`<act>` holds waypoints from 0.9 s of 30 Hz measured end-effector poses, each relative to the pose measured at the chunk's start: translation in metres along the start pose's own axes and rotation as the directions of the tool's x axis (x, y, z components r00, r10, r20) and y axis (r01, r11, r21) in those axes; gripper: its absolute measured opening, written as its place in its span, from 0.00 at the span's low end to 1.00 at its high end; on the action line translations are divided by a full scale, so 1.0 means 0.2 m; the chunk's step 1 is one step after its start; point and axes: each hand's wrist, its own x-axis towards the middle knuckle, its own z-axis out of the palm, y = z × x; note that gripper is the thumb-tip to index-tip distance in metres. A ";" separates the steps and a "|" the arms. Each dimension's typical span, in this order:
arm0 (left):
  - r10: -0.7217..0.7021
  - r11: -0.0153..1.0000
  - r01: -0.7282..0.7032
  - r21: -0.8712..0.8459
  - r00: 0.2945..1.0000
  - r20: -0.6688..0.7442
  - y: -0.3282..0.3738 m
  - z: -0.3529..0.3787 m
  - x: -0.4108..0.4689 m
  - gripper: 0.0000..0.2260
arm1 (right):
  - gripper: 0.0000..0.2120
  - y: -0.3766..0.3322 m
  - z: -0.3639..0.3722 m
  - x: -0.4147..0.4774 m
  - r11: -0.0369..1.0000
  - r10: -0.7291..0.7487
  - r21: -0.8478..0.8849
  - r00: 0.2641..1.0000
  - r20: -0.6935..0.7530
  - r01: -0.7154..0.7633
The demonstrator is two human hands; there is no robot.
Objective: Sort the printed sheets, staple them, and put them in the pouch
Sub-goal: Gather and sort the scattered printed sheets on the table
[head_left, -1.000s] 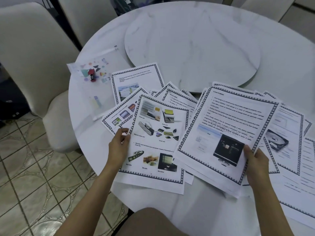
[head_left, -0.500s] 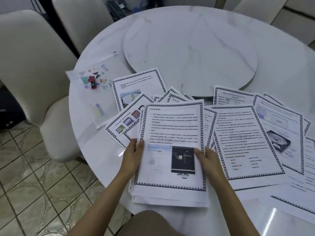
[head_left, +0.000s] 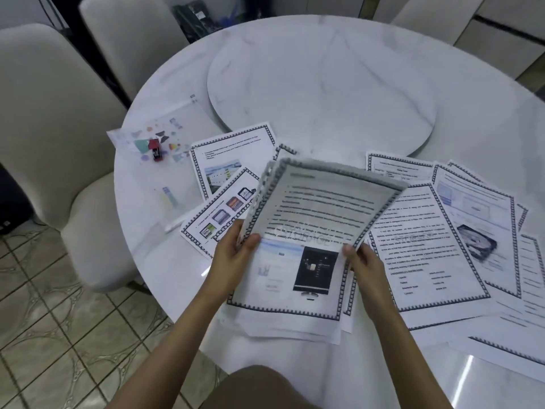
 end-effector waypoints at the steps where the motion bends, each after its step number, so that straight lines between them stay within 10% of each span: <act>1: 0.019 1.000 -0.019 -0.016 1.000 0.002 0.02 0.00 0.01 0.09 | 0.13 -0.02 0.00 0.00 0.999 0.009 0.042 1.000 0.007 -0.009; 8: -0.054 0.997 0.058 -0.047 0.995 0.080 0.05 0.01 0.05 0.08 | 0.56 0.01 0.00 0.09 0.943 0.195 0.233 0.962 0.192 -0.238; 13: -0.219 0.966 0.213 0.146 0.975 0.031 -0.09 -0.02 0.04 0.14 | 0.08 0.00 0.01 0.09 0.965 0.193 0.132 0.951 0.240 -0.229; 22: -0.107 0.884 0.138 0.447 0.990 -0.096 -0.09 0.02 -0.03 0.12 | 0.14 0.07 0.02 0.08 0.980 0.166 -0.117 0.985 0.052 -0.159; 27: -0.006 0.980 0.002 0.199 1.000 0.018 0.02 0.00 -0.04 0.12 | 0.18 0.04 0.02 0.06 0.992 0.119 -0.044 0.990 0.075 -0.116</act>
